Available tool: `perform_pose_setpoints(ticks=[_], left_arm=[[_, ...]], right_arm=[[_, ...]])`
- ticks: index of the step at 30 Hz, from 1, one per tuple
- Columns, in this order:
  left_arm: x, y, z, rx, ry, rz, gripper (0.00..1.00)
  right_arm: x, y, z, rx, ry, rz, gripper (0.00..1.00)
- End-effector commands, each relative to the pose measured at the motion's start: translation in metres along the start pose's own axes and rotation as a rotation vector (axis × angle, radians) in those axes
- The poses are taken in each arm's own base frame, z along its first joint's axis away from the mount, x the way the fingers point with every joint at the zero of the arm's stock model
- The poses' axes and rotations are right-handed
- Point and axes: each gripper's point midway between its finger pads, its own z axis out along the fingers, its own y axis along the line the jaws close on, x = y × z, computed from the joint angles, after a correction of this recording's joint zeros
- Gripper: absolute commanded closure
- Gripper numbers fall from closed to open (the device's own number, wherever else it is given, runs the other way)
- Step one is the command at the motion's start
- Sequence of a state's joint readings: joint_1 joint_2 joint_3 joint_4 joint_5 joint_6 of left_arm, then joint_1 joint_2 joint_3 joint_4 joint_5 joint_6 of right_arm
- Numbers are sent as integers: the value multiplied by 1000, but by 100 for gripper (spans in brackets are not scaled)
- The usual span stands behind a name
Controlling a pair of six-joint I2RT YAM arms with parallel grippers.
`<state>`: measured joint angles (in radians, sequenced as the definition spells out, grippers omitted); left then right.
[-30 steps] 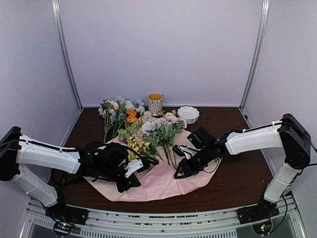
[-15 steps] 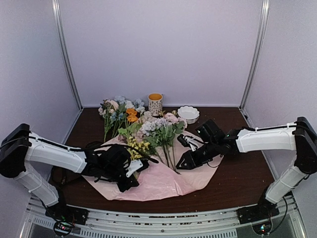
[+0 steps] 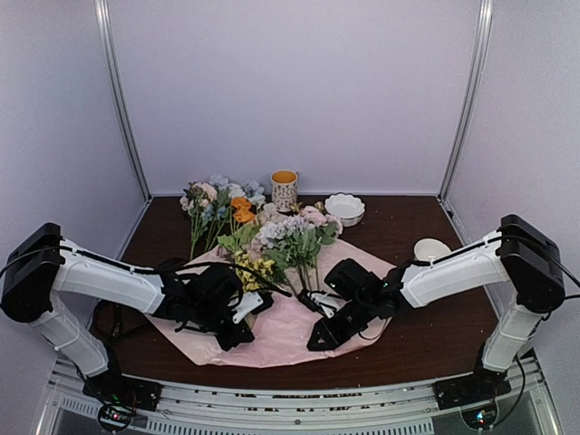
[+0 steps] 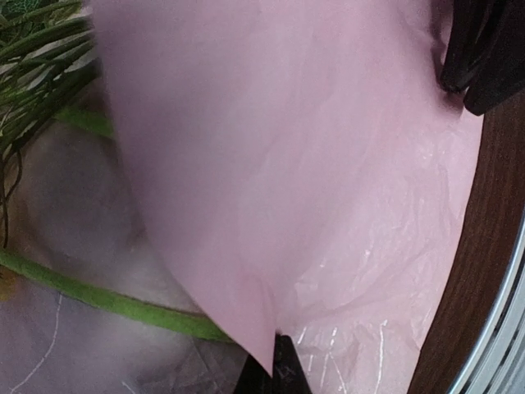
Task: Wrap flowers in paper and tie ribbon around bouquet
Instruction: Press the fold line on the 1/4-folded wrapping paper.
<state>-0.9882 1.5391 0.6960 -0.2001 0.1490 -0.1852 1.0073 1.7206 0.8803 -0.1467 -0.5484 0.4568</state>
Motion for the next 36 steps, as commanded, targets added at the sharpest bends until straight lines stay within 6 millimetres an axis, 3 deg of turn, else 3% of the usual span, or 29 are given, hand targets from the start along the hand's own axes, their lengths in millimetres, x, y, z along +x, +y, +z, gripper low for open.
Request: perform_pose_setpoints(ticks=[1,12,16,18,20,22,27,29,31,33,36], left_arm=[[4,10,0,-40,41,2,100],[7,13,3,-53,82,51,100],[8,12,3,-51,82,50,100],[8,12,4,-49,81,49,100],[8,11,3,-44,77,49,100],[7,11,3,-43,76,48,100],[7,10,2,-41,70,32,100],[7,10,2,-38,67,21,100],[6,9,0,-37,66,5,100],[7,9,-2,-38,67,-11,100],[9,10,-3,-47,66,-31,100]], right_arm=[[34,-43,-8,148,39,91,86],[93,-110,-59,352,30,337,88],[101,-119,-78,390,21,376,88],[93,-117,-88,406,2,359,88],[77,-107,-96,407,-29,318,88],[53,-83,-100,394,-64,211,88],[-4,29,-74,49,-138,-34,88],[-14,52,-60,-40,-133,-55,88],[-17,57,-42,-69,-104,-65,89],[-10,43,-21,-36,-48,-38,89],[-1,26,-7,22,-5,-20,90]])
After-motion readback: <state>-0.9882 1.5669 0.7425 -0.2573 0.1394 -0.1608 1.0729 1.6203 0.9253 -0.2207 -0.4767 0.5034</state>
